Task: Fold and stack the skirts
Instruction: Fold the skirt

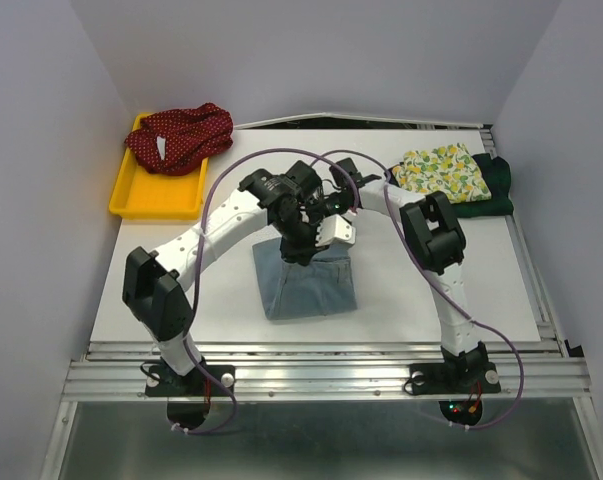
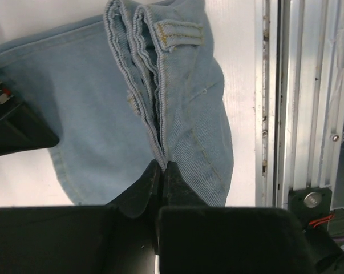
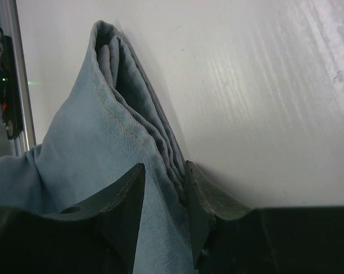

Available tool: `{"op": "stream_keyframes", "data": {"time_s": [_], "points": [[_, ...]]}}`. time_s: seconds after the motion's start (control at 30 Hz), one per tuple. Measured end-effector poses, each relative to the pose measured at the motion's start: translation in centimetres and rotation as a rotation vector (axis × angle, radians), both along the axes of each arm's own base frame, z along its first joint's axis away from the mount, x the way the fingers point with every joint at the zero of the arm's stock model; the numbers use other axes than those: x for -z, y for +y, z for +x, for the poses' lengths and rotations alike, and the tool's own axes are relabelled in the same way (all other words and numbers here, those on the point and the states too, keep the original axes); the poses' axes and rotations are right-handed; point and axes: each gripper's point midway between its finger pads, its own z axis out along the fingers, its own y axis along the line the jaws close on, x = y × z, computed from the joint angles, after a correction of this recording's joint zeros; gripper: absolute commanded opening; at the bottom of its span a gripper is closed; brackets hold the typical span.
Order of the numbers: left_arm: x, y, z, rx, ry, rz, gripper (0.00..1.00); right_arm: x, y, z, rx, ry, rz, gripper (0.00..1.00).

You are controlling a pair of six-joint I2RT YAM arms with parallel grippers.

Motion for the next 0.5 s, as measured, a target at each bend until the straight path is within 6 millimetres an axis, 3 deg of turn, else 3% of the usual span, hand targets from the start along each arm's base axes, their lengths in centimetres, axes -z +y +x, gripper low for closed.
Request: {"op": "stream_keyframes", "data": {"time_s": [0.27, 0.5], "points": [[1.7, 1.1, 4.1, -0.038, -0.021, 0.028, 0.06, -0.4, 0.3, -2.2, -0.035, 0.036, 0.017, 0.39], [3.4, 2.3, 8.1, -0.11, -0.067, 0.036, 0.04, -0.4, 0.3, -2.4, -0.039, 0.04, 0.018, 0.37]]}}
